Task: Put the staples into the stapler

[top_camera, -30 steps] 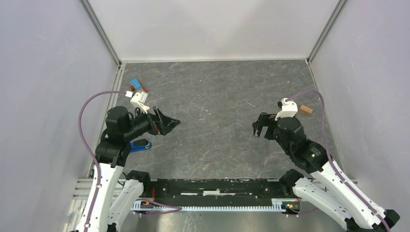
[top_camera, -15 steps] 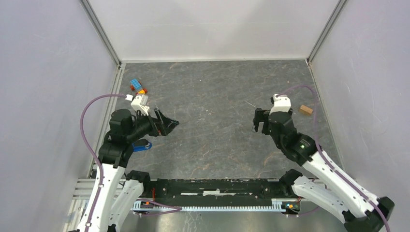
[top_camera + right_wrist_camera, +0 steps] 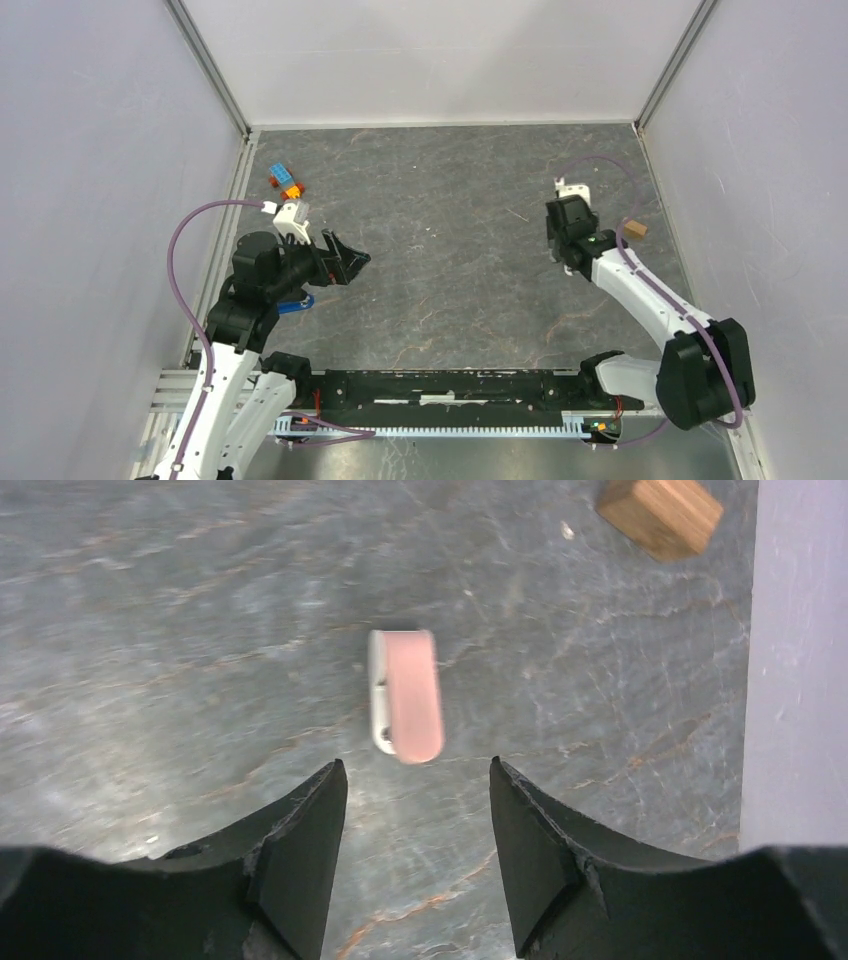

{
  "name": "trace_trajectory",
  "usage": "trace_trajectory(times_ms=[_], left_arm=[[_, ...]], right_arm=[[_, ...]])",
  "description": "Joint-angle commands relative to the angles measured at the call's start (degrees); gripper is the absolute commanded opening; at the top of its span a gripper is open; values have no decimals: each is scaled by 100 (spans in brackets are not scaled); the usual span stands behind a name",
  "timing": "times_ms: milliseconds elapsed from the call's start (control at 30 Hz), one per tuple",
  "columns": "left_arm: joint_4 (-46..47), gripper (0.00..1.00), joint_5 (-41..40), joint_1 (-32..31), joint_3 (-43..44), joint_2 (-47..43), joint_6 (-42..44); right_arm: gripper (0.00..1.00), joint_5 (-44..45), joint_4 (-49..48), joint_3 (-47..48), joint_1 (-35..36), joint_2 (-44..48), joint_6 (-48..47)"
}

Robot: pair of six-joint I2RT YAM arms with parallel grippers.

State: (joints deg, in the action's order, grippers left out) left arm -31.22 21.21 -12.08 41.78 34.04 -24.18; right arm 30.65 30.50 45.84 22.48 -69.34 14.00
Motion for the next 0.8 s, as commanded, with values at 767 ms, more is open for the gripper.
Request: trace_trajectory(times_ms=[767], left_arm=[[233,100,9,-54,-37,-25,160]], right_arm=[[51,-1564,-826,-240,-1556,-1033,-726]])
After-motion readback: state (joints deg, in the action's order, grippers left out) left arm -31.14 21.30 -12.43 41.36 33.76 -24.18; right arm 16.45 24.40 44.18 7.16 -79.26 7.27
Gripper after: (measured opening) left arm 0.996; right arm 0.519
